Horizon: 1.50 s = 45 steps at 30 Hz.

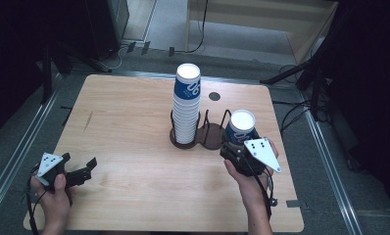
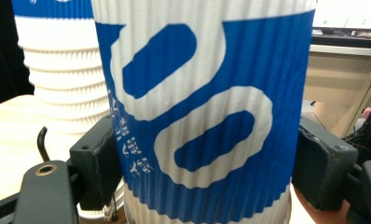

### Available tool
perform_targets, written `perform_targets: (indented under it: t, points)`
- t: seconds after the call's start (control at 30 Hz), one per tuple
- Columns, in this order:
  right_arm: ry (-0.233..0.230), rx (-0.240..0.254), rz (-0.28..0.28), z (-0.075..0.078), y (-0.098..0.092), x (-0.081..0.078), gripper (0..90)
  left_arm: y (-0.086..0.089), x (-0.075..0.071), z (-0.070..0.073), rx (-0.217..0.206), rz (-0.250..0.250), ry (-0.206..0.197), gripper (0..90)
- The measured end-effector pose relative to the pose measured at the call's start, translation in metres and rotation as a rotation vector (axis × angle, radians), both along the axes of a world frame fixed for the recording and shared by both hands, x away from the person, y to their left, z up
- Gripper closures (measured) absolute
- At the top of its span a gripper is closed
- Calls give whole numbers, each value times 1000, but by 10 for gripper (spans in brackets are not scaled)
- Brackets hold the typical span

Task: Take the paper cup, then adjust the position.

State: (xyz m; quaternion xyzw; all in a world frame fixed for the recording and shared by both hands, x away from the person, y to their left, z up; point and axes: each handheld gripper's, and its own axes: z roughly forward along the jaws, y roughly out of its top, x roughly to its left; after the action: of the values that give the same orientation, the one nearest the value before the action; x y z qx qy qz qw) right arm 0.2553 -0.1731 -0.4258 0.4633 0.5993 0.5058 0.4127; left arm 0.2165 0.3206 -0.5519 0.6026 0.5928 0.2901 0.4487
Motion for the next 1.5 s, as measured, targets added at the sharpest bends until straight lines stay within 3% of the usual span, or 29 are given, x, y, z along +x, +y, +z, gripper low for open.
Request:
perform_targets:
  t: [0.23, 0.67, 0.77, 0.9, 1.07, 1.13, 1.27, 1.3, 1.5]
  points:
    - [8, -19, 36, -17, -6, -9, 204, -3, -1, 0, 29, -2, -4, 10]
    - [55, -1, 44, -35, -5, -12, 203, 1, -4, 0, 5, 10, -34, 10]
    - [70, -11, 48, -41, -2, -12, 202, 2, -1, 0, -12, 4, -15, 10]
    - [88, -14, 61, -48, 7, -11, 203, 5, -1, 0, -38, 2, -19, 10]
    - [110, -67, 95, -60, 26, -11, 202, 0, 3, 3, 23, 8, -37, 10]
    - [116, -88, 106, -65, 34, -11, 202, -2, 4, 7, 22, -1, -48, 10]
    - [124, -114, 121, -71, 45, -13, 202, -12, 4, 20, 31, -58, -80, 10]
    - [125, -116, 121, -72, 47, -14, 201, -16, 4, 23, 27, -92, -83, 10]
    - [106, -165, 127, -75, 63, -20, 202, -37, 7, 34, -17, -232, -69, 10]
